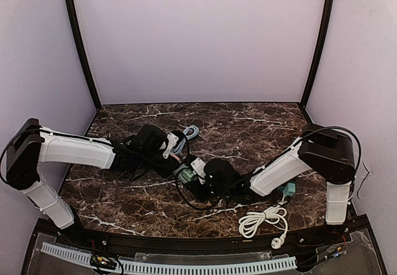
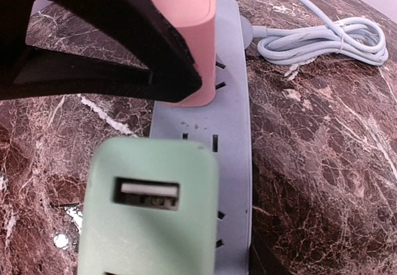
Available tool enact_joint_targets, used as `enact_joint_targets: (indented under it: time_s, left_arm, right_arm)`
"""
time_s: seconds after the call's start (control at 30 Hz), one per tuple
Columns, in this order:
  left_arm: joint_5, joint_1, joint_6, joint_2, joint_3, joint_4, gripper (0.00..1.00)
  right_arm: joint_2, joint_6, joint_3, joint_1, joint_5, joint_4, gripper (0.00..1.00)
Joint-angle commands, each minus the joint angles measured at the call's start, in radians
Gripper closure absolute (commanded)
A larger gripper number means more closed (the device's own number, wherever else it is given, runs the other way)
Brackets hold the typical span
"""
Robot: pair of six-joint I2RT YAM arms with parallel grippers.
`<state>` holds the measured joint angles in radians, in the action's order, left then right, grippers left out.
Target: Pull the plug off the socket
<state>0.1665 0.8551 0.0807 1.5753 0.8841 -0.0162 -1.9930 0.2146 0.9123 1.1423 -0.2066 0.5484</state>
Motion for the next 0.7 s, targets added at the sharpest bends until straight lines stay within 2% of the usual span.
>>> enact_joint_targets:
  time_s: [0.0,0.07,0.1,0.2,0.23,0.33,0.5,0.67]
  left_arm:
    - [-0.087,-0.008,0.065,0.023,0.014,0.126,0.78]
    - [-0.098,-0.009,0.078,0.041,0.003,0.144,0.78]
    - [-0.1,-0.008,0.08,0.045,-0.003,0.148,0.78]
    - [-0.101,-0.009,0.082,0.06,-0.006,0.156,0.78]
    - [-0.103,-0.008,0.081,0.06,-0.008,0.158,0.78]
    - [-0.107,-0.009,0.076,0.061,-0.007,0.16,0.78]
    - [-0.125,-0.008,0.079,0.064,-0.007,0.164,0.78]
    - [-0.135,-0.008,0.073,0.071,-0.003,0.159,0.78]
  right_arm:
    - [-0.025,0.002,-0.018,-0.01,-0.025,-0.093,0.88]
    - [-0.025,0.001,-0.021,-0.009,-0.025,-0.09,0.84]
    - [-0.026,0.0,-0.024,-0.009,-0.024,-0.084,0.8]
    - [-0.024,-0.001,-0.031,-0.01,-0.024,-0.075,0.58]
    - [-0.024,-0.001,-0.032,-0.009,-0.023,-0.072,0.48]
    - [-0.027,-0.002,-0.032,-0.009,-0.02,-0.066,0.29]
    - [-0.029,-0.007,-0.03,-0.01,-0.028,-0.057,0.15]
    - [-0.031,-0.034,-0.024,-0.009,-0.039,-0.036,0.14]
